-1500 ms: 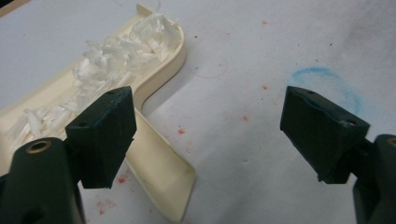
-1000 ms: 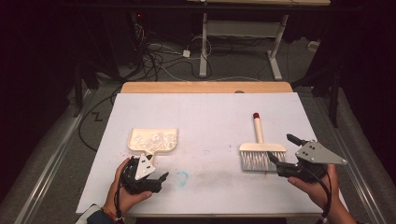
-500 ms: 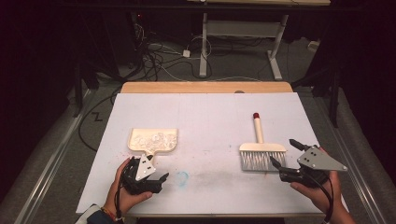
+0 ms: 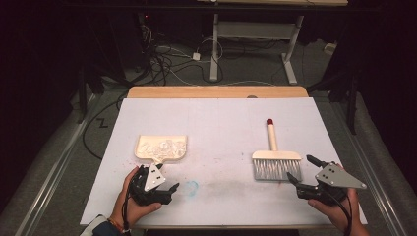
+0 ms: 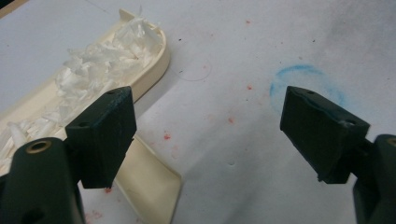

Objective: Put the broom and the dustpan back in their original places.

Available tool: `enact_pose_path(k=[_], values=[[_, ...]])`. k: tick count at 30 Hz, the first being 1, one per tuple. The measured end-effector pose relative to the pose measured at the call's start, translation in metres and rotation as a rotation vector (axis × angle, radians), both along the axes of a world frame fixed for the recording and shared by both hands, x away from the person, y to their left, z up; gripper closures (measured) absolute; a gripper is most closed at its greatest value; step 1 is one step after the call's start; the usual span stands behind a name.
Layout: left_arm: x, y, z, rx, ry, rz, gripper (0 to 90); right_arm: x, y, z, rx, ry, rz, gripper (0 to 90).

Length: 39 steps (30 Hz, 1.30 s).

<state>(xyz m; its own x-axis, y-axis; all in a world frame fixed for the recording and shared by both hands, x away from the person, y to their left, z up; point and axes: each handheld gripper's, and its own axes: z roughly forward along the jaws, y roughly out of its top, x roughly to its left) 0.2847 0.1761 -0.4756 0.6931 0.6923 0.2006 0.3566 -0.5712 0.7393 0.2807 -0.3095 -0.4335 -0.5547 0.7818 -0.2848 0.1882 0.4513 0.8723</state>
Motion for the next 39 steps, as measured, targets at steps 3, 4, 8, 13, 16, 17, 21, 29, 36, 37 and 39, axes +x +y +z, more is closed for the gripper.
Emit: enact_pose_path(k=[3,4,8,13,16,17,21,29,36,37,39], values=[[-0.001,-0.001,0.000,0.006,-0.003,-0.002,17.7,-0.001,-0.002,-0.007,-0.002,0.014,-0.003,19.9],[-0.001,-0.001,0.000,0.006,-0.003,-0.003,17.6,-0.001,-0.002,-0.009,-0.004,0.019,-0.001,19.9],[-0.001,-0.002,0.000,0.022,-0.012,-0.009,17.7,-0.001,-0.001,-0.013,-0.014,0.027,0.001,19.7],[-0.003,-0.002,0.000,0.023,-0.009,-0.010,17.7,-0.002,0.001,-0.012,-0.019,0.022,0.006,19.7],[-0.004,-0.002,0.000,0.028,-0.012,-0.013,17.7,-0.004,0.002,-0.012,-0.024,0.020,0.007,19.7],[-0.005,-0.003,0.000,0.028,-0.014,-0.014,17.6,-0.005,0.002,-0.012,-0.030,0.016,0.004,19.7],[-0.006,-0.003,0.002,0.026,-0.025,-0.019,17.6,-0.008,0.003,-0.009,-0.029,0.007,-0.003,19.7],[-0.007,-0.004,0.001,0.030,-0.023,-0.012,17.7,-0.009,0.003,-0.007,-0.022,0.010,-0.001,19.7],[-0.011,-0.001,0.002,0.031,-0.031,-0.003,17.6,-0.009,0.006,-0.005,-0.026,0.007,0.008,19.7],[-0.010,-0.001,0.002,0.029,-0.032,-0.001,17.6,-0.009,0.007,-0.006,-0.031,0.006,0.011,19.7],[-0.009,0.000,0.001,0.031,-0.027,0.001,17.6,-0.007,0.008,-0.006,-0.036,0.014,0.011,19.7]])
